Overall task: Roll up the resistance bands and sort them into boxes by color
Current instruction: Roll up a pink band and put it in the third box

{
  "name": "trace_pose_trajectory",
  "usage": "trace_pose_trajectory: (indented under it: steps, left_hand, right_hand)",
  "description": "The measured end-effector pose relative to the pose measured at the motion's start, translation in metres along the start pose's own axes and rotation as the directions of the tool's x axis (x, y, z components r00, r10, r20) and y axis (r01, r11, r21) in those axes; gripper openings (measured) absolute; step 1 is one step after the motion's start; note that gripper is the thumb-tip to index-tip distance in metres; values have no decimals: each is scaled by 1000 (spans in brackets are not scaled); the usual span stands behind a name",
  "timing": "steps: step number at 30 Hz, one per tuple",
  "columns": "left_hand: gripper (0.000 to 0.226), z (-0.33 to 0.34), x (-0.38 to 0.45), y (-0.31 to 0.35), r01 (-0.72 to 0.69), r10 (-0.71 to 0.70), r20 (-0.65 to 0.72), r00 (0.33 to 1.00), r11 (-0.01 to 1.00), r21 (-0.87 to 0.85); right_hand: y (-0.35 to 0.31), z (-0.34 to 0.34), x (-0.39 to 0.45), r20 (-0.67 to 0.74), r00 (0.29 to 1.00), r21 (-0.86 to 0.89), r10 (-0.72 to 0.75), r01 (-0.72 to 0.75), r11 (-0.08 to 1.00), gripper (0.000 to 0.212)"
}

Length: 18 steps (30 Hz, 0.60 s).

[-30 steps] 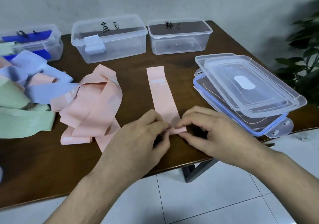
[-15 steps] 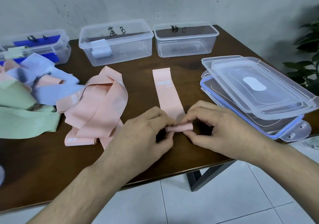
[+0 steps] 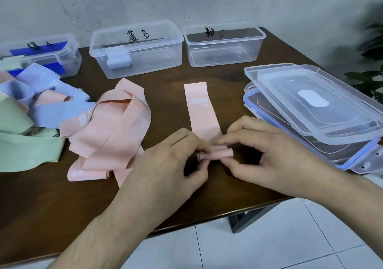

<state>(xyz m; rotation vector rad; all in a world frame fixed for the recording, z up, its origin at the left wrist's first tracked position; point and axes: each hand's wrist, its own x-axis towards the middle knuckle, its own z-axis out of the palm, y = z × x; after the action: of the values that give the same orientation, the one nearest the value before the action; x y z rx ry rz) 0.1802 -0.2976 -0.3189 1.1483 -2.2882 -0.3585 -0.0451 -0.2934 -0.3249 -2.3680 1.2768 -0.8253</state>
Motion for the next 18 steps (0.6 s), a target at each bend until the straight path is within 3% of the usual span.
trace_pose_trajectory:
  steps: [8,14,18]
  left_hand:
    - [20,-1,5,-3,56,-56,10,998,997,-47]
    - [17,-2,10,-3,22,-24,76,997,999,33]
    - [16,-2,15,-2,30,-34,107,994,999,40]
  right_hand:
    - [0,0,3,-20,999,-66,-46,45,997,11]
    - [0,-2,7,-7,999,-93,-37,36,995,8]
    - [-1,-1,10,-15,999,-121,-33,31,992,21]
